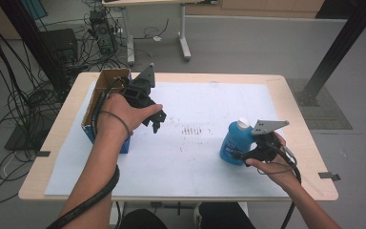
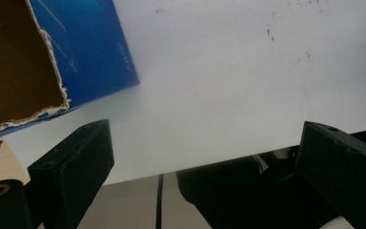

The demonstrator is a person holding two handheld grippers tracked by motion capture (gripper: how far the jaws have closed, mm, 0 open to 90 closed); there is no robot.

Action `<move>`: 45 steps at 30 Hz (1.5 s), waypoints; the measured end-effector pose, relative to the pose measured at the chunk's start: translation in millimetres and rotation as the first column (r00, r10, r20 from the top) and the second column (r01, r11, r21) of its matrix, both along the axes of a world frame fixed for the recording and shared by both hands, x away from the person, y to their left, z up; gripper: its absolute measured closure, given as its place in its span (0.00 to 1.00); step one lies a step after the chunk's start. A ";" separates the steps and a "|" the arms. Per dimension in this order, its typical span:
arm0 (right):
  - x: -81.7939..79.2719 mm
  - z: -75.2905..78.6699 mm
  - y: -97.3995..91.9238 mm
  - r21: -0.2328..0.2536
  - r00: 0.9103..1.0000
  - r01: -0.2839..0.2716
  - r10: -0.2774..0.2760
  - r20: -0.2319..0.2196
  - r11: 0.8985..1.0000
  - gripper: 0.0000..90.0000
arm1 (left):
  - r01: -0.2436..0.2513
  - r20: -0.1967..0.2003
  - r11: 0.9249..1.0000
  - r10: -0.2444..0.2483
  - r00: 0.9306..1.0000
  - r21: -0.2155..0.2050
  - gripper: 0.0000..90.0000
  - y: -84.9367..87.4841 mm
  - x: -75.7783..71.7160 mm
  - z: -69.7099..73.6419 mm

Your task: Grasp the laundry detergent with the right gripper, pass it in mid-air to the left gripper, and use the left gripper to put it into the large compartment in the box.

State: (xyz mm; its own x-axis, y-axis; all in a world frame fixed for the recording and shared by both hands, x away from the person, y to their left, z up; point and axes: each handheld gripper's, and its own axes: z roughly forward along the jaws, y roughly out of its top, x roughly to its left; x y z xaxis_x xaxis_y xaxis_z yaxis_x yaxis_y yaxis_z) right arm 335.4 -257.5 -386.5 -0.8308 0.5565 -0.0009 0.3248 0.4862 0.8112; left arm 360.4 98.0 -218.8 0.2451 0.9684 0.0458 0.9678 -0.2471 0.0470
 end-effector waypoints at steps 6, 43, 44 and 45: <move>-0.6 -0.1 0.2 0.005 1.000 0.001 -0.001 0.003 1.000 0.02 | 0.005 0.000 1.000 -0.005 1.000 0.002 0.06 -1.4 0.8 1.4; -0.4 -3.1 0.7 0.029 1.000 0.005 -0.005 0.023 1.000 0.02 | 0.006 -0.003 1.000 -0.006 1.000 0.009 0.06 -3.7 4.4 0.2; -0.4 -3.3 0.7 0.030 1.000 0.005 -0.006 0.023 1.000 0.02 | 0.007 -0.003 1.000 -0.007 1.000 0.008 0.06 -3.8 4.4 0.3; -0.4 -3.3 0.6 0.030 1.000 0.005 -0.006 0.023 1.000 0.02 | 0.009 -0.003 1.000 -0.009 1.000 0.009 0.06 -3.8 4.6 0.4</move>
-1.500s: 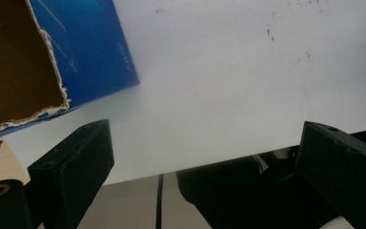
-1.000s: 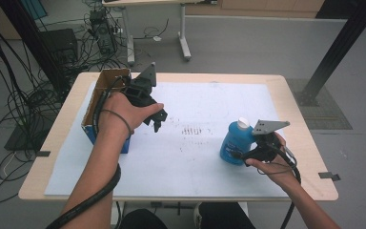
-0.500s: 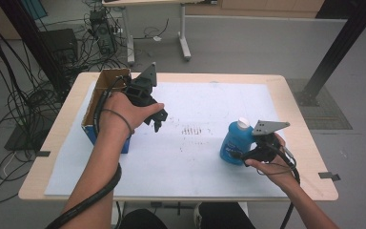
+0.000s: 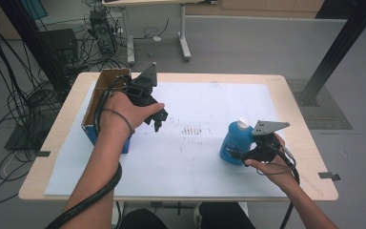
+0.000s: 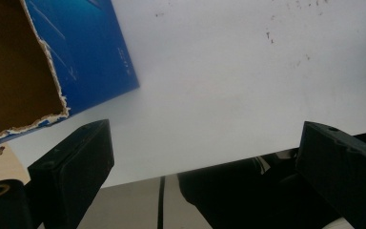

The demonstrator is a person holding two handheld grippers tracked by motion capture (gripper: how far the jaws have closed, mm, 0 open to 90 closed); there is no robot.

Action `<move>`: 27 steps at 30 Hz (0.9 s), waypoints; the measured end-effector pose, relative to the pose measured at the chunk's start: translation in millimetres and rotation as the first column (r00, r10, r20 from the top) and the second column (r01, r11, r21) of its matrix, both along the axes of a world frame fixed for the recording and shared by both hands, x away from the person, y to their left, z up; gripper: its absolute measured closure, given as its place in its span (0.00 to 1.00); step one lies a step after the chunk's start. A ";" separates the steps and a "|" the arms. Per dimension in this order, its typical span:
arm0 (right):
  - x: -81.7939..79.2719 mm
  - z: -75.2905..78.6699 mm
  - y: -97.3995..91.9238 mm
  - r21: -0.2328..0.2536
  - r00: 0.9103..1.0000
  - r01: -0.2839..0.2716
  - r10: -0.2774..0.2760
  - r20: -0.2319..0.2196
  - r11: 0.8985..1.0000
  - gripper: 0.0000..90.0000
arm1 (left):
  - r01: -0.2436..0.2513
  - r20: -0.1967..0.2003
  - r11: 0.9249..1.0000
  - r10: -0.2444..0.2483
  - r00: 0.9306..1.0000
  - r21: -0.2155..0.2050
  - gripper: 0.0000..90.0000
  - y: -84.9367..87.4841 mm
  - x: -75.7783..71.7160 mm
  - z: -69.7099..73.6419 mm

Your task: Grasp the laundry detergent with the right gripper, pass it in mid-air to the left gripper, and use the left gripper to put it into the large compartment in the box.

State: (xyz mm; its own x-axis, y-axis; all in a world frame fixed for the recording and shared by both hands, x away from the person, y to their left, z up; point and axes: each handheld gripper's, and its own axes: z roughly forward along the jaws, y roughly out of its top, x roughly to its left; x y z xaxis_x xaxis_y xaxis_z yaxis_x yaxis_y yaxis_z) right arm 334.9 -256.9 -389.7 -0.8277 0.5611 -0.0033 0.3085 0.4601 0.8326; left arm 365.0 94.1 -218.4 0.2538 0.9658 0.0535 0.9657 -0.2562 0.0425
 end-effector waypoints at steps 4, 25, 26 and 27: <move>0.0 0.1 -0.2 0.000 1.000 0.000 0.000 0.002 1.000 0.02 | 0.000 0.000 1.000 0.000 1.000 0.001 0.06 -0.3 0.2 0.0; -0.7 -1.4 -1.6 0.021 0.999 -0.016 0.016 0.030 1.000 0.27 | 0.001 -0.006 1.000 -0.001 1.000 0.009 0.06 -0.9 1.0 -1.2; -0.5 -1.5 -1.7 0.020 0.999 -0.018 0.018 0.030 1.000 0.28 | 0.001 -0.007 1.000 -0.001 1.000 0.010 0.06 -0.7 1.0 -1.3; -0.3 -1.8 -1.8 0.018 0.999 -0.020 0.019 0.031 1.000 0.29 | 0.001 -0.007 1.000 -0.001 1.000 0.011 0.07 -0.7 1.0 -1.4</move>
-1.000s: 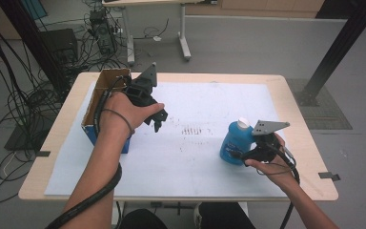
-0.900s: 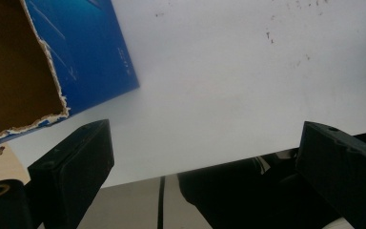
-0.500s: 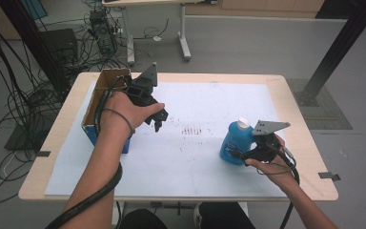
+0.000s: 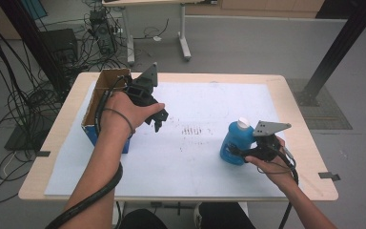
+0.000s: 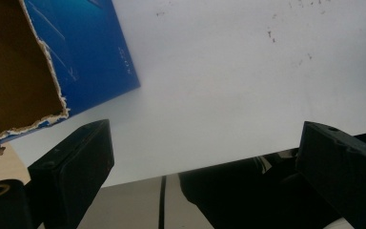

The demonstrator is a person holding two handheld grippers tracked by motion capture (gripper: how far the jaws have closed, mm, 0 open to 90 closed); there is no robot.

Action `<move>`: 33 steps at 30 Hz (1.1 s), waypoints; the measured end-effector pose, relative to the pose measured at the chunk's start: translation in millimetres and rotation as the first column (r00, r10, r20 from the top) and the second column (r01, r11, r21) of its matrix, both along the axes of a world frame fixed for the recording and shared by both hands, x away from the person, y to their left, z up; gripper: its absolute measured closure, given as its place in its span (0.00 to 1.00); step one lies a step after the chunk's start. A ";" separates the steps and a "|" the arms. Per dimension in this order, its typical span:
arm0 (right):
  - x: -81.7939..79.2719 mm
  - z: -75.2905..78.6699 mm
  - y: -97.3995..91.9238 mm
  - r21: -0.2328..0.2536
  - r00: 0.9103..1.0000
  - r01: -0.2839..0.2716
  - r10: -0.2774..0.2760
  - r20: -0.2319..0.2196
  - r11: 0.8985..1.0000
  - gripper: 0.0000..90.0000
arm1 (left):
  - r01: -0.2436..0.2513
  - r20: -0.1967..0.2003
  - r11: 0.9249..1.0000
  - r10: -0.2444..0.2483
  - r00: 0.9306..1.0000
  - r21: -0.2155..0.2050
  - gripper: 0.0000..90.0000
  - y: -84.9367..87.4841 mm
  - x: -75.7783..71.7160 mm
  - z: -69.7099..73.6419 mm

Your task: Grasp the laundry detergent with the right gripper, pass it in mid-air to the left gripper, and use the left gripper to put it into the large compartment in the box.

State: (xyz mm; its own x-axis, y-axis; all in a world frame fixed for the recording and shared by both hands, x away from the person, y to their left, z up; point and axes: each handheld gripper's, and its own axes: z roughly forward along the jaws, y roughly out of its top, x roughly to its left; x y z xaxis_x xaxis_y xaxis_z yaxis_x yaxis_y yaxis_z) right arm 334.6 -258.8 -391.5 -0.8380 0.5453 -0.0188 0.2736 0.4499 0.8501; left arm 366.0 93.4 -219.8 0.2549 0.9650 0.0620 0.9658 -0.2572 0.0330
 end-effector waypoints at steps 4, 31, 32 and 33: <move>0.4 -0.5 -0.3 0.002 1.000 -0.008 0.008 0.000 1.000 0.33 | 0.000 -0.001 1.000 0.000 1.000 0.001 0.07 0.0 0.1 -0.2; 4.1 -5.1 -0.9 0.014 0.999 -0.032 0.032 -0.019 0.999 0.44 | 0.004 -0.001 1.000 -0.004 1.000 0.003 0.07 -3.3 3.8 -1.4; 4.0 -5.1 -1.0 0.015 0.999 -0.032 0.032 -0.018 0.999 0.44 | 0.003 -0.001 1.000 -0.003 1.000 0.002 0.07 -3.3 3.9 -1.4; 4.0 -5.2 -1.0 0.015 0.999 -0.032 0.033 -0.017 0.999 0.45 | 0.004 -0.001 1.000 -0.004 1.000 0.003 0.07 -3.4 4.0 -1.3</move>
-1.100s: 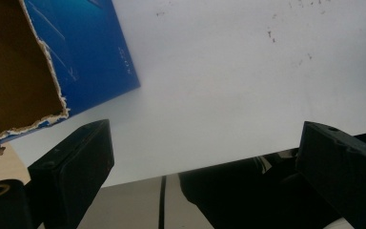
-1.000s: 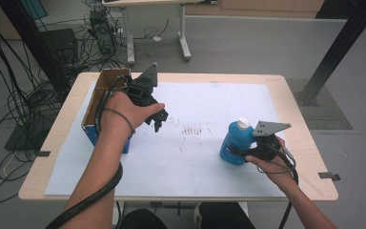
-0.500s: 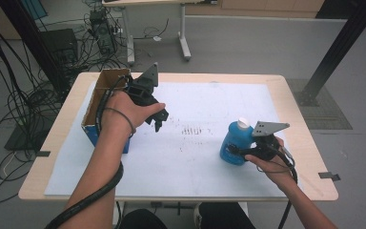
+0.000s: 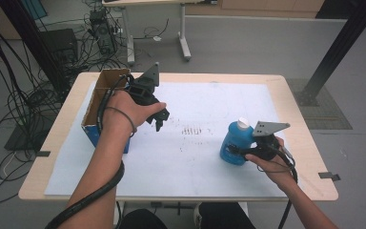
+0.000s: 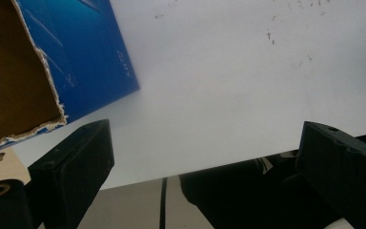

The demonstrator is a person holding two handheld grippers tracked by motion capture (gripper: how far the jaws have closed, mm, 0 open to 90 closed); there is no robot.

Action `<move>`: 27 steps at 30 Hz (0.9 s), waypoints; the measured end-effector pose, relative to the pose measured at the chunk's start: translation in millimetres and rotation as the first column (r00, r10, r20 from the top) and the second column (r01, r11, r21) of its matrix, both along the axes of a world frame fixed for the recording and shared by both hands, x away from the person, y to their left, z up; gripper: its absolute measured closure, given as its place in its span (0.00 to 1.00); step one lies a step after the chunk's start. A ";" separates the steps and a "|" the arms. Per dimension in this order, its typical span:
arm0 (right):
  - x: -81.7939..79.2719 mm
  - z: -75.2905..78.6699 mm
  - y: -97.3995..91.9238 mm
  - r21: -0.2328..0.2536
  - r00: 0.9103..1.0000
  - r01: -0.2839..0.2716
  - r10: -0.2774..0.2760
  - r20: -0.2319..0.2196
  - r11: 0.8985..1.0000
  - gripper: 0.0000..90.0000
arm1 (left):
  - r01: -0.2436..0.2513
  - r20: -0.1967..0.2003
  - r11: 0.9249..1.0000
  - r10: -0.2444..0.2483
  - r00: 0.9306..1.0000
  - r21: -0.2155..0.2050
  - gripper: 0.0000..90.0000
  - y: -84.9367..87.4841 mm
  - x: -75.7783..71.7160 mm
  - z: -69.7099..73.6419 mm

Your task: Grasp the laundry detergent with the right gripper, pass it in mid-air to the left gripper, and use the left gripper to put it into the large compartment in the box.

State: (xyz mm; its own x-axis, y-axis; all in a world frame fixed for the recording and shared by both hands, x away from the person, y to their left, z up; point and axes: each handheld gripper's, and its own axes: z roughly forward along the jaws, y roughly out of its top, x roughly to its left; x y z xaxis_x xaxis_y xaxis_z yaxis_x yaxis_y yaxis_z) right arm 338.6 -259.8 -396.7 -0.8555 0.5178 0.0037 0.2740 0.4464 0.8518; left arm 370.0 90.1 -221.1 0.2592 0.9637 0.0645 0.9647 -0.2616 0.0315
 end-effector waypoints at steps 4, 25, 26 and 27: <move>-0.3 -0.2 -0.1 0.001 1.000 0.002 -0.002 0.002 1.000 0.45 | -0.003 0.001 1.000 0.003 1.000 -0.001 0.07 0.3 -0.2 0.0; 1.1 -0.4 -1.0 0.008 1.000 -0.004 0.004 -0.007 1.000 0.46 | 0.003 0.004 1.000 -0.003 1.000 0.001 0.07 -1.7 1.3 0.2; 1.1 -0.5 -1.1 0.008 1.000 -0.004 0.004 -0.007 1.000 0.46 | 0.003 0.004 1.000 -0.003 1.000 0.000 0.07 -1.8 1.5 0.4; 1.1 -0.5 -1.1 0.008 1.000 -0.004 0.004 -0.007 1.000 0.46 | 0.003 0.004 1.000 -0.003 1.000 0.000 0.07 -1.8 1.5 0.4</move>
